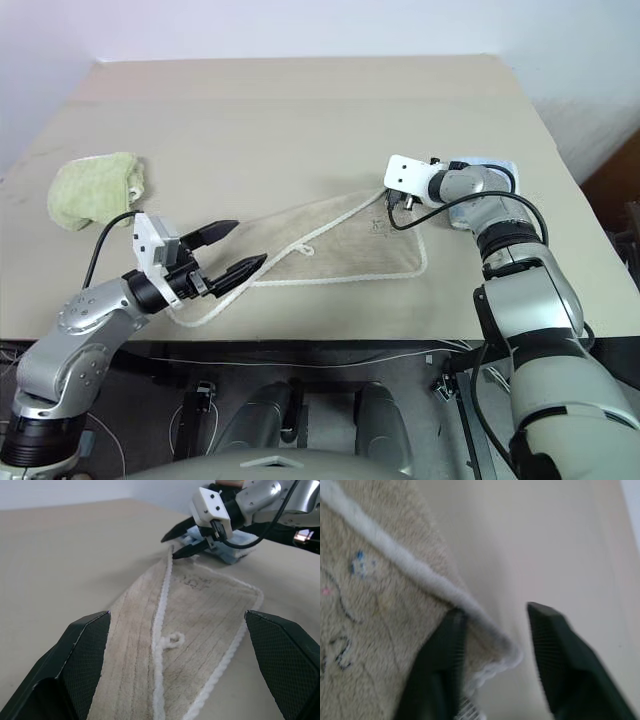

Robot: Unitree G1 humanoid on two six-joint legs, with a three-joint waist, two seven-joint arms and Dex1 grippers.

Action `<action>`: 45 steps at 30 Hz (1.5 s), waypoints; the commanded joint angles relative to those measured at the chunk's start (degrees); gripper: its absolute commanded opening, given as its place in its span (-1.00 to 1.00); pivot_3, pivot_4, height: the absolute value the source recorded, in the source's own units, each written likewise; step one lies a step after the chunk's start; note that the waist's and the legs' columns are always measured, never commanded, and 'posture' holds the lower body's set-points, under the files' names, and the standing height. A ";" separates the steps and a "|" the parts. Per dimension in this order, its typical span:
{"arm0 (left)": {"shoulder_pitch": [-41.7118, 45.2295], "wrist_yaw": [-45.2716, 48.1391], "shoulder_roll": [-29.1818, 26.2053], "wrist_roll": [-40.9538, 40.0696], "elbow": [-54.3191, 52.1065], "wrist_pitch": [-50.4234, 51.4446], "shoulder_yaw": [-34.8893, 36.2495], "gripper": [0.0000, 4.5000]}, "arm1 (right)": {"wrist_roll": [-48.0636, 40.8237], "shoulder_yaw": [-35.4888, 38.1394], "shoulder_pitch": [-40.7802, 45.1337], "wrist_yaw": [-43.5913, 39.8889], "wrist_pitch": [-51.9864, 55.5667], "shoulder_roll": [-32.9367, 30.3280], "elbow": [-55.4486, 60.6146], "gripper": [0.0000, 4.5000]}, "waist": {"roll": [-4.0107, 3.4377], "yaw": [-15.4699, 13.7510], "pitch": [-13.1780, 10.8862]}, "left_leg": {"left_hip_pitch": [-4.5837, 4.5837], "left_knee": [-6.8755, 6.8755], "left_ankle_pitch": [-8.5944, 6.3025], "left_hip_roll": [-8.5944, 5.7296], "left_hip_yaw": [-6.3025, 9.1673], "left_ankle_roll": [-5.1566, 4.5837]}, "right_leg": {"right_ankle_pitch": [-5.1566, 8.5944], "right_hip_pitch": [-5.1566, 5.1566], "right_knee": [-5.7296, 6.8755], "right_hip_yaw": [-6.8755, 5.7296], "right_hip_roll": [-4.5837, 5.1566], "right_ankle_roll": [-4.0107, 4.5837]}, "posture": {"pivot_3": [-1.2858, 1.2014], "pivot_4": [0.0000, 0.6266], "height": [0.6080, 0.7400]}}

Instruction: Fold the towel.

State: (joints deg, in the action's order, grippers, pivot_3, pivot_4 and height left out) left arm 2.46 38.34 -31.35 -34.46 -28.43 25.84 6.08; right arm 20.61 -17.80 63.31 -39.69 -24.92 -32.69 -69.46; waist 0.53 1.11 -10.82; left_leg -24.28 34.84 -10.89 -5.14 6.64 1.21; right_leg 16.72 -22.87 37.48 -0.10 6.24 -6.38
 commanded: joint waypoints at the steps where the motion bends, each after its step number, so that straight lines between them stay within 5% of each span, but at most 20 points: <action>1: 0.71 -0.03 -0.75 -0.54 -2.73 -0.23 1.18 1.00 | 0.16 0.88 1.17 1.42 0.21 -0.49 -0.53 -0.78 | 0.00 0.01 0.00 | 0.00 0.00 0.00 0.00 0.00 0.00 | 0.00 0.00 0.00 0.00 0.00 0.00 | 0.03 -0.52 1.00; 3: 0.60 0.20 -0.92 -0.32 -2.58 -0.47 1.16 1.00 | 0.24 1.04 1.19 1.48 0.27 -0.47 -0.66 -0.98 | 0.00 0.04 0.00 | 0.01 0.00 0.00 0.00 0.00 0.00 | 0.00 0.00 0.00 0.01 -0.01 0.00 | 0.03 -0.52 1.00; 10: -2.36 3.59 -1.74 0.67 0.75 -4.24 2.95 1.00 | -8.21 7.97 2.62 -5.17 3.40 -0.67 6.07 -0.98 | -0.06 0.15 -0.03 | 0.02 -0.01 0.00 0.03 -0.04 0.00 | -0.01 -0.01 0.01 0.06 -0.03 0.01 | 0.03 -0.52 1.00; 26: -13.60 5.69 -1.14 6.04 -1.71 -9.95 0.15 1.00 | -21.50 16.48 -4.93 -5.60 28.92 0.71 47.79 -0.98 | -0.11 -0.29 -0.05 | 0.02 -0.03 -0.02 0.07 -0.04 -0.01 | -0.04 -0.07 0.00 0.09 -0.01 0.10 | 0.03 -0.52 1.00; 37: -19.88 4.39 -7.94 7.32 -9.64 -6.94 6.69 1.00 | -23.89 18.03 -4.19 -5.33 36.12 -0.88 53.96 -0.98 | -0.12 -0.20 -0.06 | -0.08 -0.07 -0.02 0.09 -0.08 -0.01 | -0.04 -0.20 0.00 0.10 0.01 0.10 | 0.03 -0.52 1.00; 45: -25.30 4.90 -5.99 10.61 -6.36 -12.52 7.59 1.00 | -25.14 19.12 -0.09 -4.15 36.27 -0.79 52.13 -0.98 | -0.13 -0.26 -0.06 | -0.10 -0.10 -0.02 0.07 -0.15 -0.02 | -0.03 -0.24 -0.03 0.12 0.15 0.12 | 0.03 -0.52 1.00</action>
State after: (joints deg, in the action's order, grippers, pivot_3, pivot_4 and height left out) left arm -22.55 43.27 -37.60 -24.79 -34.33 15.61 13.09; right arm -3.32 -1.06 60.82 -44.46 12.07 -32.79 -18.32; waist 0.40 0.84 -10.89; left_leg -24.38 34.73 -10.91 -5.06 6.50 1.18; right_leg 16.69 -23.12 37.45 0.02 6.38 -6.26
